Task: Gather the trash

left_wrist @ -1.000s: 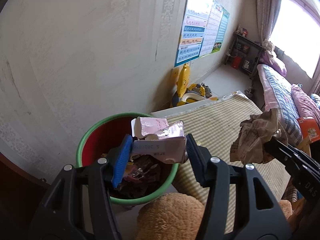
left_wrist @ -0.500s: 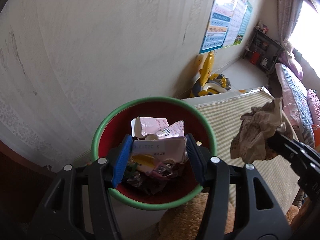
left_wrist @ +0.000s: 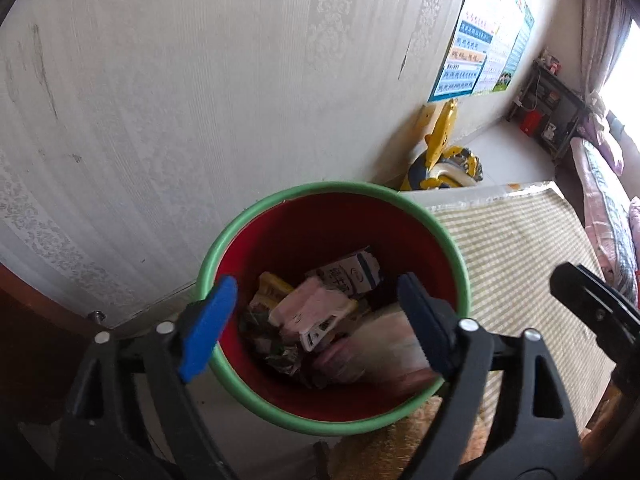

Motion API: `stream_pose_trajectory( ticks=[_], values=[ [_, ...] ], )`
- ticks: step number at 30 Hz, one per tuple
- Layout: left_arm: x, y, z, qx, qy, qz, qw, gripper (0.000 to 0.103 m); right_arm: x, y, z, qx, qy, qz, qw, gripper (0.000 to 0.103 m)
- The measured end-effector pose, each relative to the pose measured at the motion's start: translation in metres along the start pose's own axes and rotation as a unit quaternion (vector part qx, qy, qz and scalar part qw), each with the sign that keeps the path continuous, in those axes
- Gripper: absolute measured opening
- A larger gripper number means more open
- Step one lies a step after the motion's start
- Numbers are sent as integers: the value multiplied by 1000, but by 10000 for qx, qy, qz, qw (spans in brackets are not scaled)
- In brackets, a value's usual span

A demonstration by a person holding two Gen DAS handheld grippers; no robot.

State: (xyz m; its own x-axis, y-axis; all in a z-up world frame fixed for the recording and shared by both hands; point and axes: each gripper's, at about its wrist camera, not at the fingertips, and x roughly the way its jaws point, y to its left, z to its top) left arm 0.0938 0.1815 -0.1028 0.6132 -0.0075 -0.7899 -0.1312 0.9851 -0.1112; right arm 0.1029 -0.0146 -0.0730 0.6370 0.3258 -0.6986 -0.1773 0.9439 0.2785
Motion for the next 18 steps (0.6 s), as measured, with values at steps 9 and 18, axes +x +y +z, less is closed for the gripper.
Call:
stream_pose_trajectory(
  ticks=[9, 18],
  values=[
    [-59, -62, 8, 494, -577, -562, 9955, 92, -104, -33, -2, 150, -1188, -533, 9914, 96],
    [-117, -142, 3, 880, -1025, -1070, 9850, 97, -200, -57, -20, 262, -2277, -1465, 9623, 96]
  ],
)
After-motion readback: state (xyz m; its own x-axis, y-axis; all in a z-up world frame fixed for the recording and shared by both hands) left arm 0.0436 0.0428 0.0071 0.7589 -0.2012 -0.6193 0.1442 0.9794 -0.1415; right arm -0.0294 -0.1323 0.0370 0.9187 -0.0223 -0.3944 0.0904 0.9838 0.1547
